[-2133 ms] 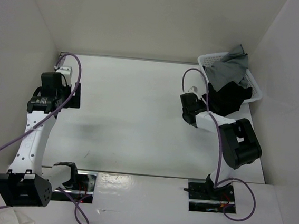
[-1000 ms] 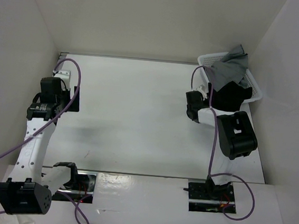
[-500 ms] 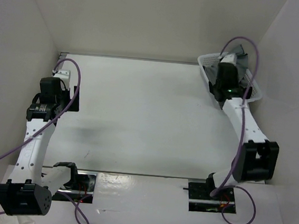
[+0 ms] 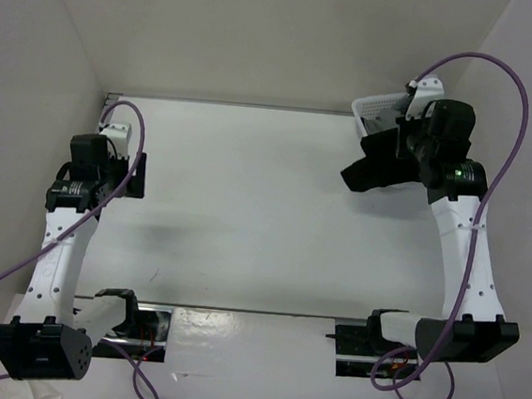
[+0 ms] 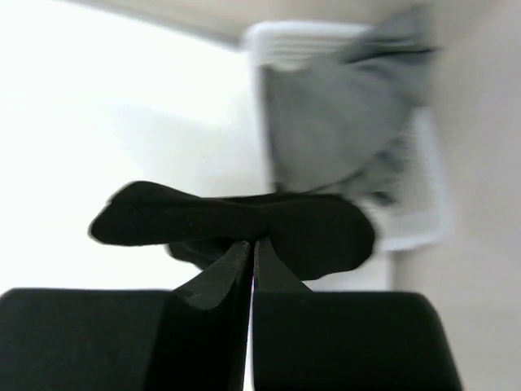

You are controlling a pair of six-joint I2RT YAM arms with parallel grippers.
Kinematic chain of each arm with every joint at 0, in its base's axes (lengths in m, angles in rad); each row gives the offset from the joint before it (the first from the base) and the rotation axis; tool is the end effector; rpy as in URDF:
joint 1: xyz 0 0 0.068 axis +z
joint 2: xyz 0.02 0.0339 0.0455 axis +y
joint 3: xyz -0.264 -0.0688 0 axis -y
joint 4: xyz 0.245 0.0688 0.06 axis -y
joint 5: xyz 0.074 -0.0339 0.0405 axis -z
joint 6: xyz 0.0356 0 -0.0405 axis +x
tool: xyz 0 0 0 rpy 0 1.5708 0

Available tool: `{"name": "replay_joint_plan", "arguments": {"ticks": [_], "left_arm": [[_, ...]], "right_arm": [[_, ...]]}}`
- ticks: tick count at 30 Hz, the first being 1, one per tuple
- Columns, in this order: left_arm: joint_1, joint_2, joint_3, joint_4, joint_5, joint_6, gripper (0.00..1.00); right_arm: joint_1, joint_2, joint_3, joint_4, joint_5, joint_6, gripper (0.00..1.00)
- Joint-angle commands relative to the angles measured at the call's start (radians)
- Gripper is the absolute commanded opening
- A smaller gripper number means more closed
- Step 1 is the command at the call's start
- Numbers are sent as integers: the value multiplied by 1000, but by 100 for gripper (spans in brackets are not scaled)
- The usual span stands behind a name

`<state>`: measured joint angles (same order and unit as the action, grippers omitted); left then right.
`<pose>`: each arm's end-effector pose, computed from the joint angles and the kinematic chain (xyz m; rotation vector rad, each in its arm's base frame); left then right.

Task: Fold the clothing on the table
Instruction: Move the skirt to the center of the board

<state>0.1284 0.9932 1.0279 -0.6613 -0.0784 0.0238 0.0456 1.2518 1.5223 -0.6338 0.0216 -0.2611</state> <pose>0.2053 0.0293 0.3389 -0.1590 2.1947 0.1714 0.2595 0.0111 0.4485 -0.2817 1.9169 -0.1645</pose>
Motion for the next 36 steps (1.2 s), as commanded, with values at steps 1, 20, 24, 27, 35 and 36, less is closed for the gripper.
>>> {"name": "replay_joint_plan", "arguments": {"ticks": [1,20,24,27,35,36], "left_arm": [[13,-8,38,-15,52,30,100],[76,48,158,-106,338,68,100],[85,110,259,-127,358,68,100],[85,142,279,-136,385,68,100],[74,153,202,-116,442,99,100],[59,153,192,-116,442,108,100]], "right_arm": [[-4,-5,70,-110,-386,42,0],[-4,192,516,-215,-1052,100,0],[-4,261,518,-147,-1135,175,0],[23,314,435,-124,-1221,217,27],[335,422,121,-155,-425,14,98],[344,422,105,-144,-399,14,98]]}}
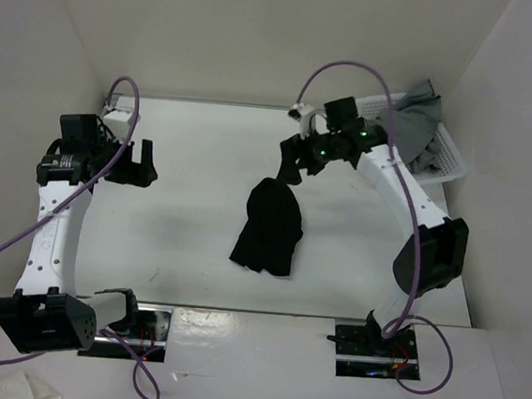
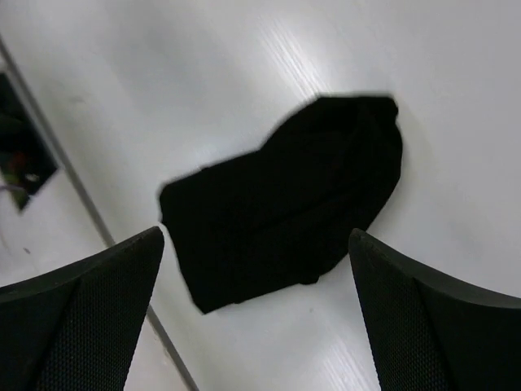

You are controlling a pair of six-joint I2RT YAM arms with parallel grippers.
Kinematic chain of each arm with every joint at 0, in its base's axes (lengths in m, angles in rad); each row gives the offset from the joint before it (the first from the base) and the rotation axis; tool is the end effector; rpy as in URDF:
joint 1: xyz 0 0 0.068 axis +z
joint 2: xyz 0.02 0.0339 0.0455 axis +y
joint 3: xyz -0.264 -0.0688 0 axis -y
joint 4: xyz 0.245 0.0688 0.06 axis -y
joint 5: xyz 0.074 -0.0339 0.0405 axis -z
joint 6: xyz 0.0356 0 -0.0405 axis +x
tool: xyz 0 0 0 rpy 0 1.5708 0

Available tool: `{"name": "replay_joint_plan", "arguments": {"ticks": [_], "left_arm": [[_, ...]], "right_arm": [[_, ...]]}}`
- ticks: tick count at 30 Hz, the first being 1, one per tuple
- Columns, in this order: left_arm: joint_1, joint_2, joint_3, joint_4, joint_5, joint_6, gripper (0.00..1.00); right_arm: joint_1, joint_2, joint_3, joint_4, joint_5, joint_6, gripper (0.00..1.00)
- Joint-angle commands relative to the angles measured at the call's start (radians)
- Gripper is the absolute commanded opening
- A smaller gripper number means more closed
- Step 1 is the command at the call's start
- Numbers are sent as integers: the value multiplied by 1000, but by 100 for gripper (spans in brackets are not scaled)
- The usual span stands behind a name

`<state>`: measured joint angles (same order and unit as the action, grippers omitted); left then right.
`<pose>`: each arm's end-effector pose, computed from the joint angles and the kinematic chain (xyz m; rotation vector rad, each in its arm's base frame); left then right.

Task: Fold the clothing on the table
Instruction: Move the skirt to the center of the board, then flatten the skirt out

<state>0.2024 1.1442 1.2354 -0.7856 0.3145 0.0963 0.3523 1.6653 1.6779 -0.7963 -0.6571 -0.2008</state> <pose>0.2296 0.0359 0.3669 0.0471 2.2315 -0.1938 0.3318 0.1452 0.3673 -0.9313 2.1015 0.8452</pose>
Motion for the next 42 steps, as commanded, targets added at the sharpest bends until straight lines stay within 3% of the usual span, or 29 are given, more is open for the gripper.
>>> {"name": "replay_joint_plan", "arguments": {"ticks": [1,5,8,11,13,16,18,20,23,26,30,37,42], "left_arm": [[-26,14,-16,8,49,46,100],[-87,80,-16,-1,69,68,100],[-161,146,-16,-27,69,91,96],[-256,218,-7,-40,69,115,84],[-309,255,-7,-40,34,124,73],[-371,288,27,-40,-26,125,70],[-357,289,39,-18,-37,91,76],[-301,278,50,-18,-26,76,90],[-250,246,41,-18,-61,54,100],[-206,180,3,-9,-170,45,100],[-178,68,-36,0,-307,7,100],[-89,-128,-114,-18,-315,6,100],[-32,-164,-114,-41,-270,6,100]], "right_arm": [[37,20,-59,28,312,-46,98],[62,21,-82,37,557,-71,98],[88,-28,-133,37,646,-94,98],[88,-73,-214,48,729,-114,98],[88,-133,-291,48,745,-144,98],[88,-208,-354,23,679,-175,98],[88,-236,-366,-15,610,-190,98],[88,-262,-375,-33,581,-216,98],[109,-271,-376,-56,525,-239,98],[186,-247,-385,-57,554,-250,98],[329,-202,-441,-8,712,-261,98],[551,-99,-480,78,893,-270,98],[688,-56,-471,92,947,-270,97]]}}
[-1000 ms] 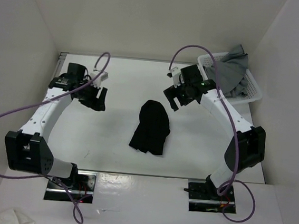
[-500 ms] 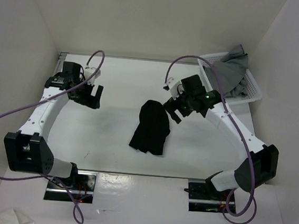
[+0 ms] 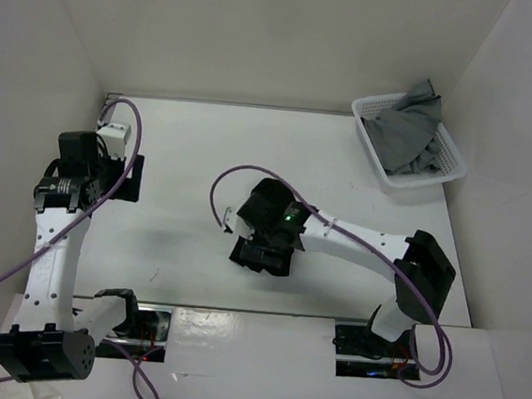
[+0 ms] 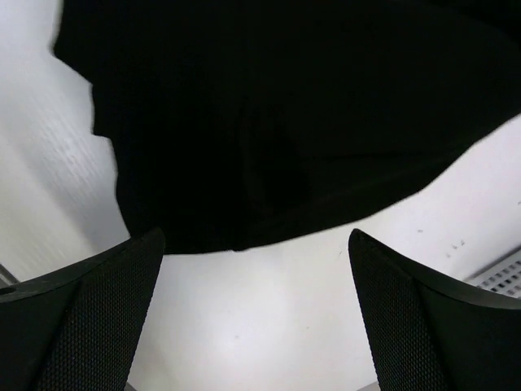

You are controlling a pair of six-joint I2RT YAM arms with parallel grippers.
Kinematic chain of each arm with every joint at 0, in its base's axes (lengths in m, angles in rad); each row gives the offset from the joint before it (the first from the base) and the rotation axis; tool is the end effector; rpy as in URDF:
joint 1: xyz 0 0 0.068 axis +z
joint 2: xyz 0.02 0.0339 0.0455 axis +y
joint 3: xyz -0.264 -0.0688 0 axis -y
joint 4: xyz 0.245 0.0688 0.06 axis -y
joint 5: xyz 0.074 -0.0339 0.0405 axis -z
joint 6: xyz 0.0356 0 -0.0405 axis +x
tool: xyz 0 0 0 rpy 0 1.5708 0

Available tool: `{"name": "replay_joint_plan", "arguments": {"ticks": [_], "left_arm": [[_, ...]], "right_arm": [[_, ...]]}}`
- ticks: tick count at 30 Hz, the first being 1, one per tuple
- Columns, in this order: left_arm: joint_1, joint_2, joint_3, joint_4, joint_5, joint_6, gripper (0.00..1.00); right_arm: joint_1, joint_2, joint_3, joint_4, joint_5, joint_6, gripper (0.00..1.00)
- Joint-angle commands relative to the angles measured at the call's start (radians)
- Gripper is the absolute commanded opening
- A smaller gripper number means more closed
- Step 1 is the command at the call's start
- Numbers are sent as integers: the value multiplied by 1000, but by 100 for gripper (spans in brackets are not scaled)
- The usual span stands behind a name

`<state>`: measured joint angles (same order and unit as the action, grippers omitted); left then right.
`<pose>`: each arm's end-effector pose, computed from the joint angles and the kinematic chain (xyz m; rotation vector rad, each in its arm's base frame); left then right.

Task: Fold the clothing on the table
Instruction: Flatten the skirt out

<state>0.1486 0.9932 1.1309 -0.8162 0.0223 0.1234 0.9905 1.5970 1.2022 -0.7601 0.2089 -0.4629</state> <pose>0.1936 0.0282 0.3590 -0.0164 2.2518 0.1212 0.1817 0.2637 0.2390 -1.7393 2.0458 -0.1240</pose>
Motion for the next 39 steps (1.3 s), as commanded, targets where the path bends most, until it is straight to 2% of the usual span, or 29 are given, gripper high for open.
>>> {"name": "replay_joint_plan", "arguments": {"ticks": [1,8,11,15,23,26,30,37,39], "left_arm": [[37,-22,-10,-11,31,-21,100],[112,-57,-10,-11,77,-21,100],[121,-57,-10,-11,77,-21,100],[131,-57,0,-11,87,-21,100],[131,-57,0,-11,87,-21,100],[131,-57,0,-11,87,-21,100],[131,-57,0,-11,87,-21,100],[131,-67,-10,-11,105,-21,100],[131,-67,-10,-11,105,-21,100]], "right_arm": [[86,26,16,56,90,1,97],[171,46,53,8,18,1,96],[192,35,-10,31,72,-10,96],[203,24,-21,31,21,0,96],[278,38,-131,88,70,9,94],[287,78,-141,116,118,18,85],[287,89,-141,156,179,27,78],[287,89,-121,166,250,27,77],[287,89,-112,166,279,27,73]]}}
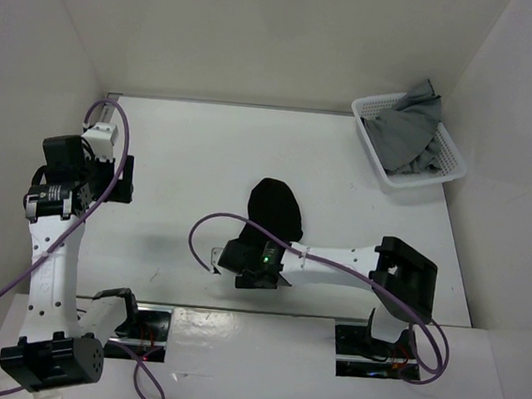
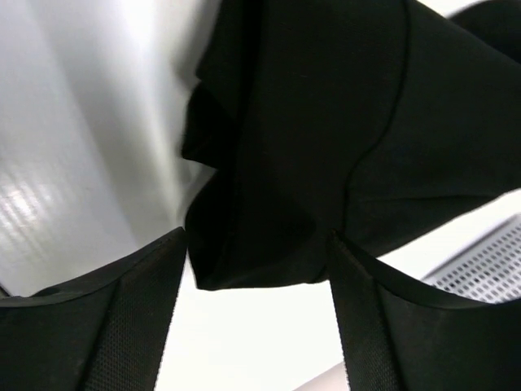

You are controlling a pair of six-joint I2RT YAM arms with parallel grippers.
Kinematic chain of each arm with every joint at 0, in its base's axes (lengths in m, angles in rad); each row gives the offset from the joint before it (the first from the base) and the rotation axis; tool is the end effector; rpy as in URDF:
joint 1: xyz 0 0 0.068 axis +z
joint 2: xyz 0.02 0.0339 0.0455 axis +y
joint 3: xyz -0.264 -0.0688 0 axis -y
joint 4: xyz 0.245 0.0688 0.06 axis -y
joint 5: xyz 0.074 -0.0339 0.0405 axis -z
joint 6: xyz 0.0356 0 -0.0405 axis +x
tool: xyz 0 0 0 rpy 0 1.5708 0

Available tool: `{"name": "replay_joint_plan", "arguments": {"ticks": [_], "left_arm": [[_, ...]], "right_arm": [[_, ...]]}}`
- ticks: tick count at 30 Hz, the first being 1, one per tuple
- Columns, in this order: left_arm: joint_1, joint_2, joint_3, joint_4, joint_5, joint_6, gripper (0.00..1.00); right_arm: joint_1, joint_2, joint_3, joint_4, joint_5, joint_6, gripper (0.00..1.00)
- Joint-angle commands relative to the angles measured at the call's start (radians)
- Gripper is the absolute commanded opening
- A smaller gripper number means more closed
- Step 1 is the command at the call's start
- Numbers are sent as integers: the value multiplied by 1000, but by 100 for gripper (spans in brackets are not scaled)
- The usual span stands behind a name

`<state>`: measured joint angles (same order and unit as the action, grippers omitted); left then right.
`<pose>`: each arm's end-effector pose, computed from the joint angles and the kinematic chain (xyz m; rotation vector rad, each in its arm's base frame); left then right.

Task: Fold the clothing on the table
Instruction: Flatten the skirt out

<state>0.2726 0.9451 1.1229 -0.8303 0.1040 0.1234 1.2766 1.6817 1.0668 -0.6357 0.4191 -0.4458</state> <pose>0.1771 0.0457 0.3634 -0.1085 2.2185 0.1026 0.1059 0.2996 0.1824 -1.9605 1.8043 -0.3446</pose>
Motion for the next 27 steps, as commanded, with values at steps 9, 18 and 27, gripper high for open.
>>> {"name": "replay_joint_plan", "arguments": {"ticks": [9,18,27], "left_arm": [[7,-28,-2,3,23,-21,100],[7,-28,-2,3,33,-21,100],[7,-28,-2,3,54,-11,100]], "right_arm": [[1,24,24,73,87,10,50],[-86,23,96,62,43,19,5],[-275,-49,332,-59,-135,30,0]]}}
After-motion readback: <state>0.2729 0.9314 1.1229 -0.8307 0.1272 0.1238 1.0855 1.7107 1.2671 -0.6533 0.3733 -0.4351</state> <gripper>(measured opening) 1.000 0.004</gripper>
